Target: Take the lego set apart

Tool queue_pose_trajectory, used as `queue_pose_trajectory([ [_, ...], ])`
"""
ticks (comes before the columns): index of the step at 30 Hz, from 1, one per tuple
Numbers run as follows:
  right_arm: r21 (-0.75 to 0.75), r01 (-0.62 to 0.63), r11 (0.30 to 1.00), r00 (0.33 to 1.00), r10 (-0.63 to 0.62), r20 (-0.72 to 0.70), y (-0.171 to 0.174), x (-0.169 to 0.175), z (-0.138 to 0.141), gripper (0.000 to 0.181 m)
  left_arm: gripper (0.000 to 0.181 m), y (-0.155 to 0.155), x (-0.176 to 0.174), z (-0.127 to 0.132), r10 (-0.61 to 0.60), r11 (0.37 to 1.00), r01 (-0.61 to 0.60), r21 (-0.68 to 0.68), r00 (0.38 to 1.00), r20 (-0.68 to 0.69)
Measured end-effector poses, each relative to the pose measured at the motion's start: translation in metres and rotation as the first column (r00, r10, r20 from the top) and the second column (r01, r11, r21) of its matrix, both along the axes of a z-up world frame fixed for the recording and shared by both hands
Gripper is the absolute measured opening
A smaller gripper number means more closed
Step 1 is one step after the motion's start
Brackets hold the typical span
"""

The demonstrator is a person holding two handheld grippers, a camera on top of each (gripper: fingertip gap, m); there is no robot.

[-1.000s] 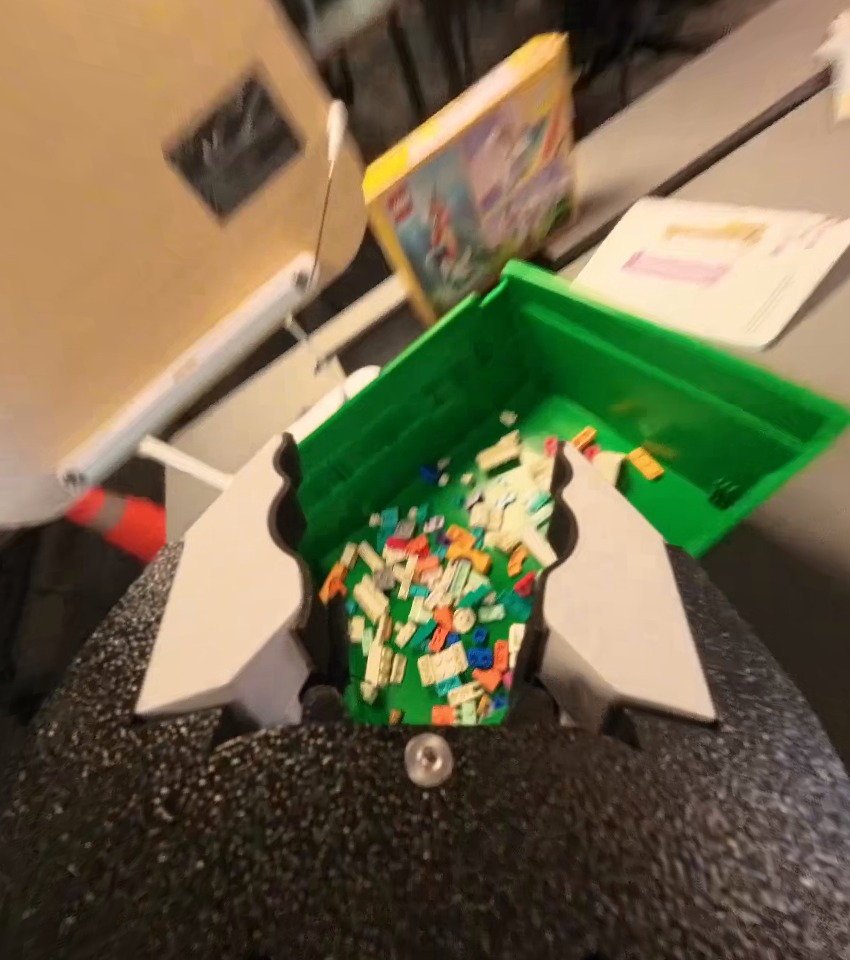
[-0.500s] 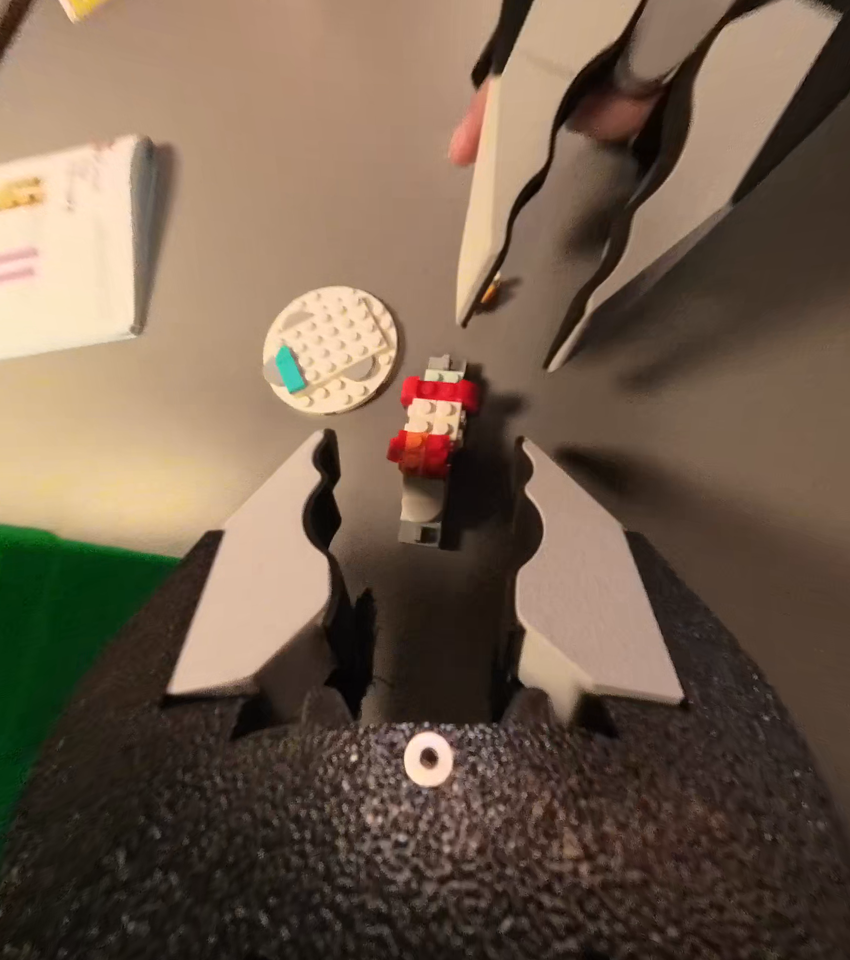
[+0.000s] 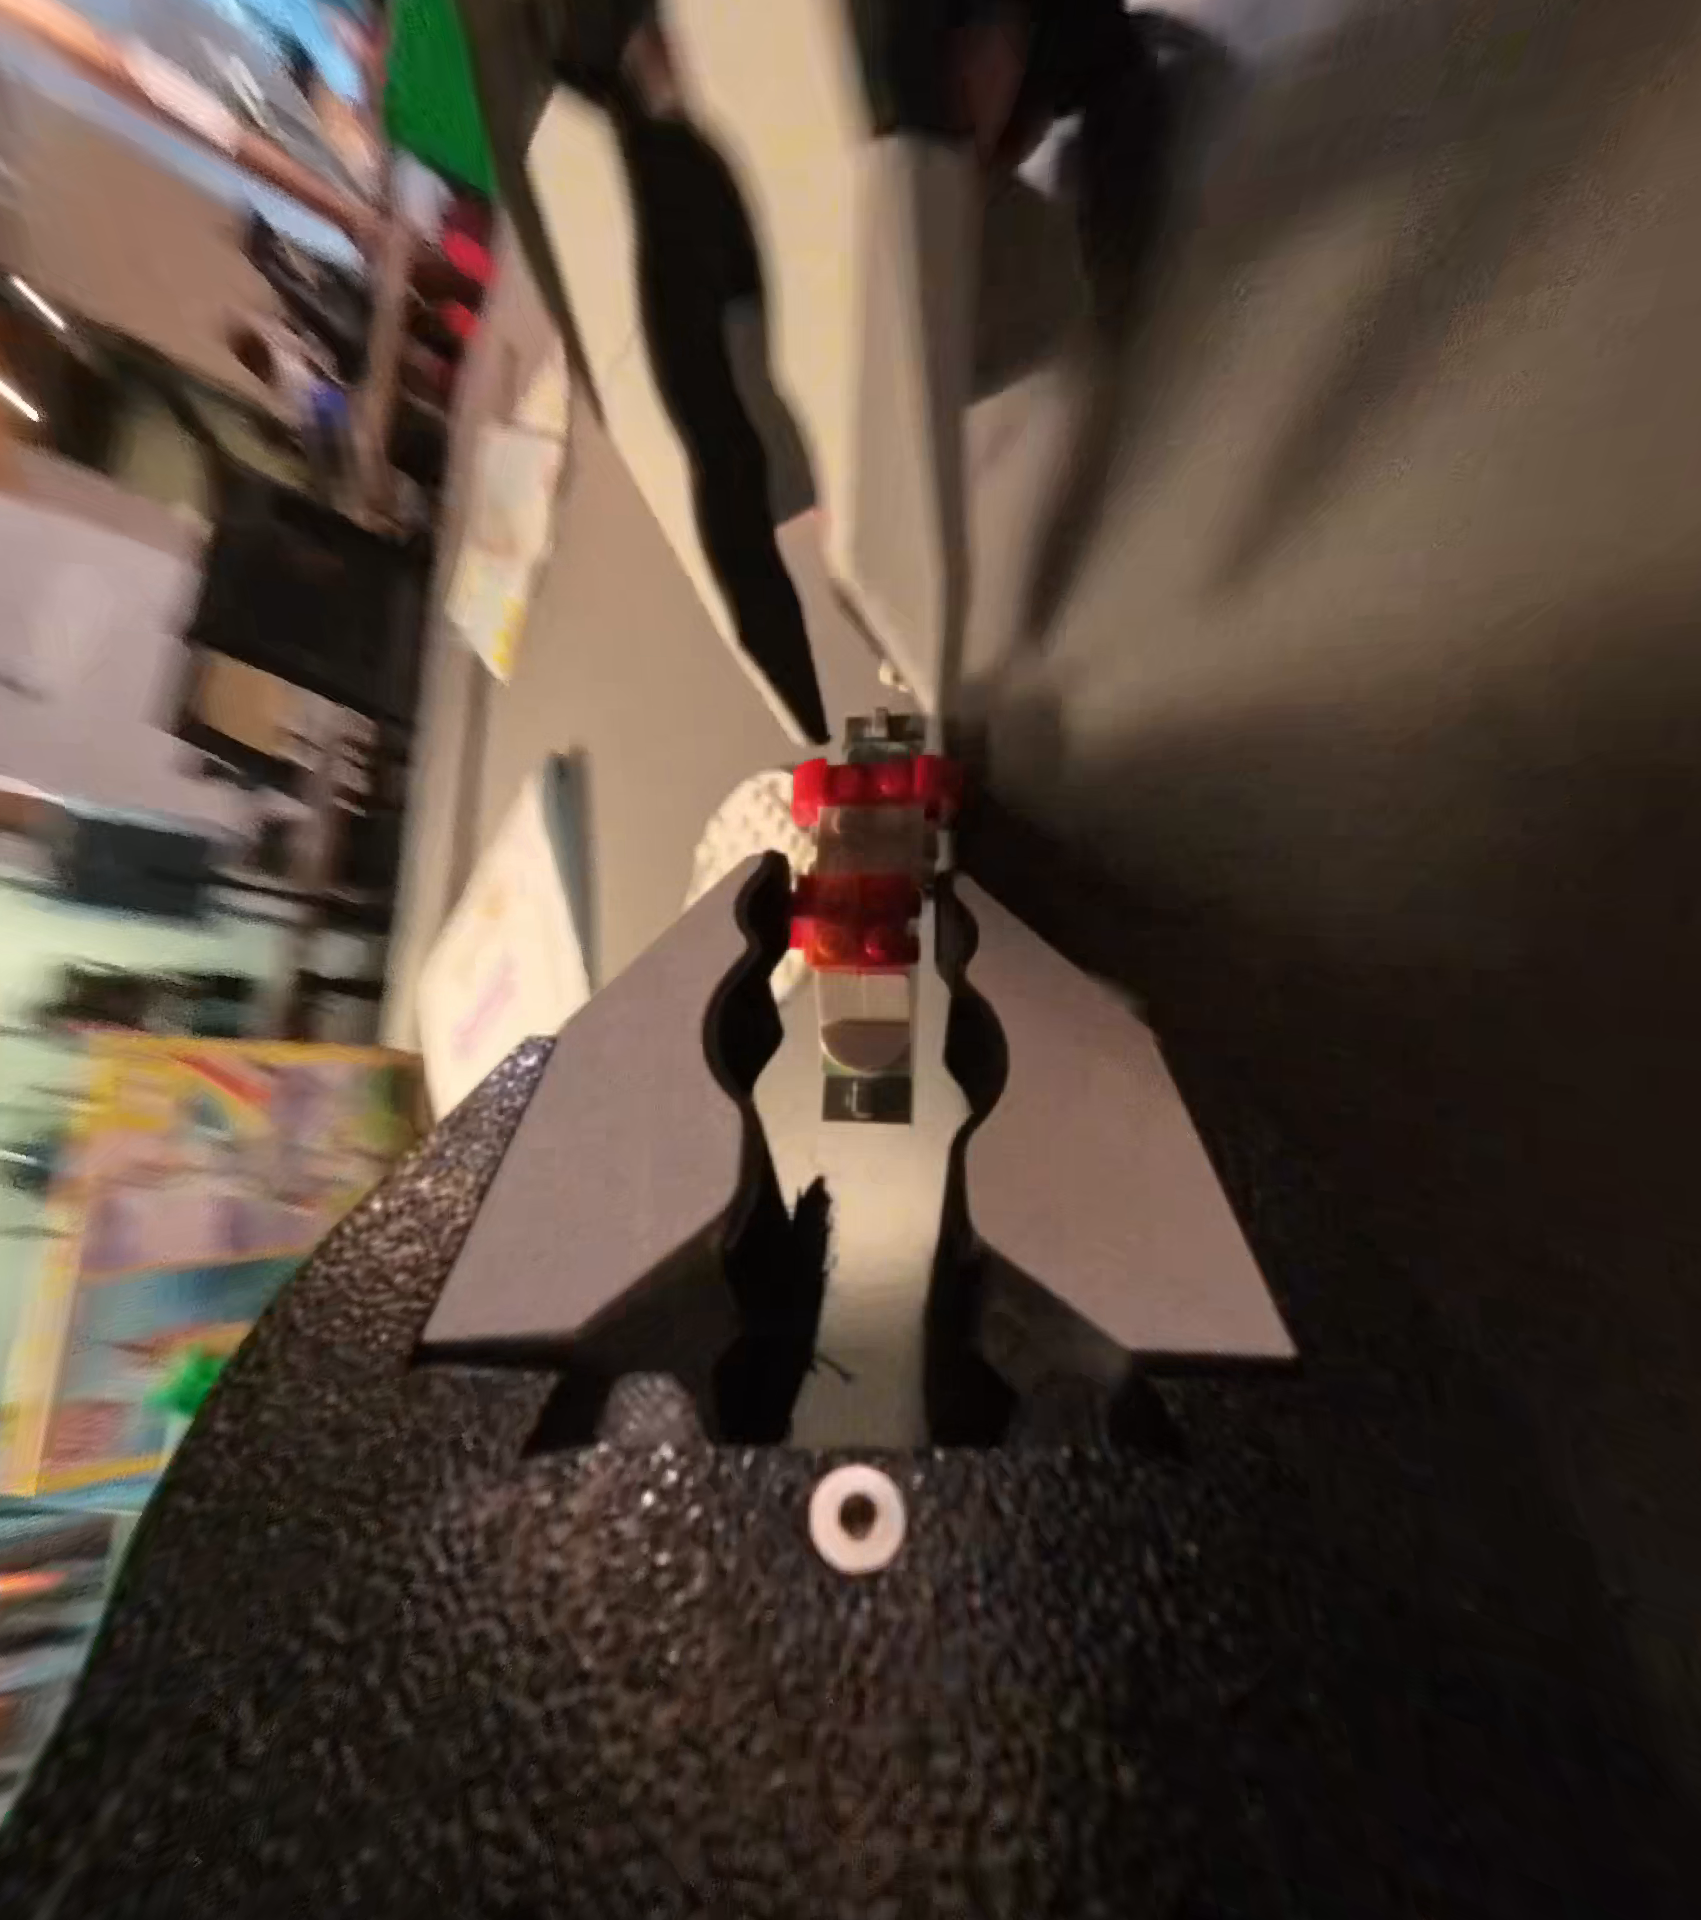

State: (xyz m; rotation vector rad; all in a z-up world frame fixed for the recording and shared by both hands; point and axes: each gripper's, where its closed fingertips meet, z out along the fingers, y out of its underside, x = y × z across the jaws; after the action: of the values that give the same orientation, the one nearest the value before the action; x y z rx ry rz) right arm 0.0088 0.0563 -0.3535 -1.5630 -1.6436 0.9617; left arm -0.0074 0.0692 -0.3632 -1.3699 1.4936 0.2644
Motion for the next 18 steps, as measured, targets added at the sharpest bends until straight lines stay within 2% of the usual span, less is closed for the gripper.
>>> queue_pose_trajectory([
  [2,-0.094,0.030,0.995,0.999,-0.031,-0.013,0.003,0.000,0.002,0.029,0.026,-0.004,0.009,0.003,-0.065,0.985,0.075,0.154,0.995,-0.070],
  [4,-0.150,0.042,0.988,0.998,-0.048,-0.039,0.005,0.001,0.007,0.028,0.027,-0.009,0.014,0.004,-0.098,0.972,0.117,0.205,0.990,-0.100],
  [6,-0.166,0.031,0.986,0.998,-0.039,-0.046,0.004,0.001,0.008,0.017,0.026,-0.009,0.016,0.005,-0.107,0.959,0.136,0.247,0.986,-0.128],
  [9,-0.147,0.014,0.989,0.999,-0.021,-0.044,0.000,0.001,0.007,0.013,0.026,-0.010,0.016,0.005,-0.110,0.950,0.149,0.274,0.982,-0.152],
  [14,-0.126,0.020,0.992,1.000,-0.020,-0.005,0.000,0.000,0.001,0.030,0.026,-0.011,0.016,0.006,-0.117,0.931,0.174,0.320,0.975,-0.191],
  [18,-0.109,0.010,0.994,1.000,-0.008,0.012,-0.002,0.001,-0.001,0.017,0.026,-0.012,0.016,0.006,-0.124,0.930,0.181,0.319,0.974,-0.192],
])
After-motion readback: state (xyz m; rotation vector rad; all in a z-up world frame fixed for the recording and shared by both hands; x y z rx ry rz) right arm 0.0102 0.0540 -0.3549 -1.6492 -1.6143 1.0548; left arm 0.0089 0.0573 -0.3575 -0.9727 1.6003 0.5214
